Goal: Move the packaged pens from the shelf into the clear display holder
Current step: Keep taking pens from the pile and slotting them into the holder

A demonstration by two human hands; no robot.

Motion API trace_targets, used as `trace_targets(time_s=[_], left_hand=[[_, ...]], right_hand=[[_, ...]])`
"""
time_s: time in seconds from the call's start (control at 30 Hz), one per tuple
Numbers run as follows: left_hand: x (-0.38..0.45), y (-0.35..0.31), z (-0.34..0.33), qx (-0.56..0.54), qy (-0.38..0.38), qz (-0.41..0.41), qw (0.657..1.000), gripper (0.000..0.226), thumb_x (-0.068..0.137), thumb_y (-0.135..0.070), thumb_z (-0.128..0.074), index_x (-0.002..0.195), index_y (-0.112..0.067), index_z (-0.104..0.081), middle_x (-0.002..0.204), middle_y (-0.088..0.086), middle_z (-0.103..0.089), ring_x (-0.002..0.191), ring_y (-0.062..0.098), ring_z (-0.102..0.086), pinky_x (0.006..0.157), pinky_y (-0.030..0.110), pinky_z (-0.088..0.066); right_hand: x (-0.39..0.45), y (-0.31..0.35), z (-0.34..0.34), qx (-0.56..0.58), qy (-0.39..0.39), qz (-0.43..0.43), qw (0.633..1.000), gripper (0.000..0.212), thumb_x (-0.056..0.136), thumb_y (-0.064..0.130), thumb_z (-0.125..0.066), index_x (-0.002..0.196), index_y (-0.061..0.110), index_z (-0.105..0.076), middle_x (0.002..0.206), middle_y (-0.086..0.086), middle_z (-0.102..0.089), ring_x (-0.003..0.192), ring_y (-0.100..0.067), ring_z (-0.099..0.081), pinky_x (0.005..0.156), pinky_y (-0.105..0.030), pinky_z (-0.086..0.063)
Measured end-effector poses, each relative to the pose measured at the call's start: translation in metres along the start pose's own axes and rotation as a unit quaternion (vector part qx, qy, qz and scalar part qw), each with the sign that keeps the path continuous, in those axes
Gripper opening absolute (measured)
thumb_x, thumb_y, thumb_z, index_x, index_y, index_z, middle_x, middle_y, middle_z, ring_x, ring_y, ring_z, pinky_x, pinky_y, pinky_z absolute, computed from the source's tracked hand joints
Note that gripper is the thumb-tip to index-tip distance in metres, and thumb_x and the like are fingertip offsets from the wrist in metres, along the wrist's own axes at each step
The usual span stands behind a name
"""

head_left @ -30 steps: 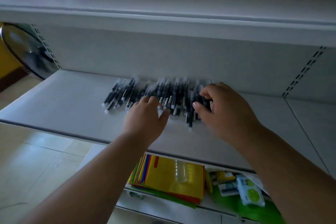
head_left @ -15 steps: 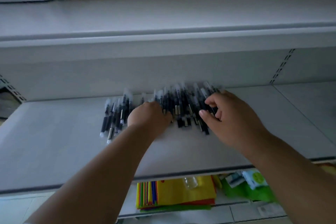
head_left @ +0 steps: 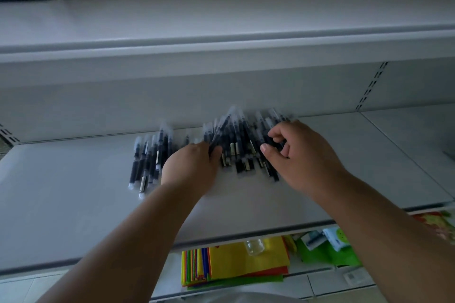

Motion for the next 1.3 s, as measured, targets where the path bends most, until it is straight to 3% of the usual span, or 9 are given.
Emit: trace_targets(time_s=[0.23,0.4,0.47,0.6,0.73,0.9,1.07,1.2,1.3], left_hand=[[-0.040,0.005,0.031,-0.263,-0.091,0.002,0.961,0.028,0.101,-0.035,-0.045,0.079,-0.019,-0.051,0.067,0.001,-0.055,0.060,0.018,-0.052,0.052,0.033,-0.037],[-0.069,0.020,0.001,-0.579,-0.042,0.090,0.809,0.019,0.102,-0.014,-0.047,0.090,-0.017,-0.061,0.062,-0.002,-0.049,0.053,0.012,-0.038,0.049,0.026,-0.032],[-0.075,0.026,-0.003,-0.620,-0.028,0.105,0.777,0.021,0.102,-0.010,-0.045,0.087,-0.013,-0.058,0.059,-0.005,-0.044,0.052,0.011,-0.032,0.047,0.024,-0.027],[-0.084,0.037,-0.002,-0.637,-0.026,0.101,0.763,0.021,0.101,-0.008,-0.045,0.081,-0.009,-0.050,0.069,-0.001,-0.048,0.068,0.019,-0.037,0.058,0.028,-0.032],[-0.092,0.039,-0.009,-0.661,-0.007,0.123,0.740,0.044,0.101,-0.008,-0.045,0.064,-0.028,-0.058,0.074,-0.002,-0.054,0.089,0.023,-0.039,0.071,0.031,-0.033],[-0.096,0.033,-0.005,-0.664,0.000,0.130,0.737,0.043,0.101,-0.008,-0.047,0.064,-0.026,-0.058,0.066,-0.006,-0.054,0.077,0.020,-0.044,0.068,0.028,-0.035],[-0.097,0.015,-0.006,-0.665,0.028,0.102,0.739,0.025,0.102,-0.008,-0.045,0.077,-0.012,-0.047,0.063,-0.003,-0.040,0.056,0.010,-0.033,0.054,0.024,-0.027],[-0.096,-0.005,-0.012,-0.669,0.041,0.105,0.734,0.024,0.101,-0.011,-0.045,0.078,-0.012,-0.042,0.060,-0.003,-0.036,0.052,0.008,-0.030,0.047,0.019,-0.026],[-0.095,-0.035,-0.015,-0.663,0.050,0.083,0.742,0.024,0.102,-0.017,-0.044,0.079,-0.012,-0.040,0.060,-0.003,-0.034,0.049,0.008,-0.029,0.042,0.016,-0.028]], right_hand=[[0.016,0.000,-0.027,0.032,0.036,-0.022,0.999,0.020,0.088,0.041,-0.065,0.099,0.026,-0.058,0.088,0.012,-0.059,0.070,0.002,-0.052,0.067,-0.024,-0.044],[0.029,0.006,-0.058,0.017,0.111,-0.050,0.992,0.032,0.091,0.040,-0.063,0.113,0.017,-0.058,0.094,0.005,-0.062,0.081,-0.014,-0.060,0.072,-0.029,-0.049],[0.032,0.009,-0.066,-0.012,0.131,-0.058,0.990,0.035,0.091,0.039,-0.063,0.115,0.014,-0.057,0.097,0.000,-0.063,0.084,-0.019,-0.061,0.075,-0.032,-0.052],[0.040,0.013,-0.079,-0.091,0.153,-0.086,0.980,0.028,0.095,0.024,-0.059,0.118,0.010,-0.054,0.113,-0.010,-0.063,0.099,-0.028,-0.061,0.074,-0.032,-0.048],[0.038,0.016,-0.083,-0.157,0.204,-0.110,0.960,0.009,0.088,0.004,-0.056,0.096,0.008,-0.056,0.104,-0.014,-0.065,0.094,-0.031,-0.062,0.067,-0.031,-0.043],[0.034,0.012,-0.086,-0.179,0.248,-0.129,0.943,0.009,0.089,0.002,-0.055,0.081,0.006,-0.055,0.085,-0.013,-0.062,0.078,-0.031,-0.057,0.064,-0.030,-0.044],[0.022,-0.006,-0.061,-0.003,0.137,-0.159,0.978,0.005,0.091,0.013,-0.053,0.089,0.013,-0.058,0.078,-0.002,-0.058,0.074,-0.023,-0.059,0.051,-0.024,-0.034],[0.005,-0.021,-0.043,0.175,0.095,-0.186,0.962,0.010,0.092,0.014,-0.049,0.098,0.023,-0.050,0.084,0.000,-0.068,0.063,-0.014,-0.058,0.051,-0.025,-0.040],[-0.013,-0.038,-0.023,0.299,0.061,-0.204,0.930,0.014,0.096,0.020,-0.051,0.085,0.024,-0.044,0.076,-0.004,-0.059,0.052,-0.015,-0.045,0.050,-0.027,-0.037]])
Point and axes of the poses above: each hand's wrist, its own x-axis towards the middle knuckle, its own z-axis out of the back of the hand, y = z × x, the point moved 10 cm from there along x, towards the middle knuckle
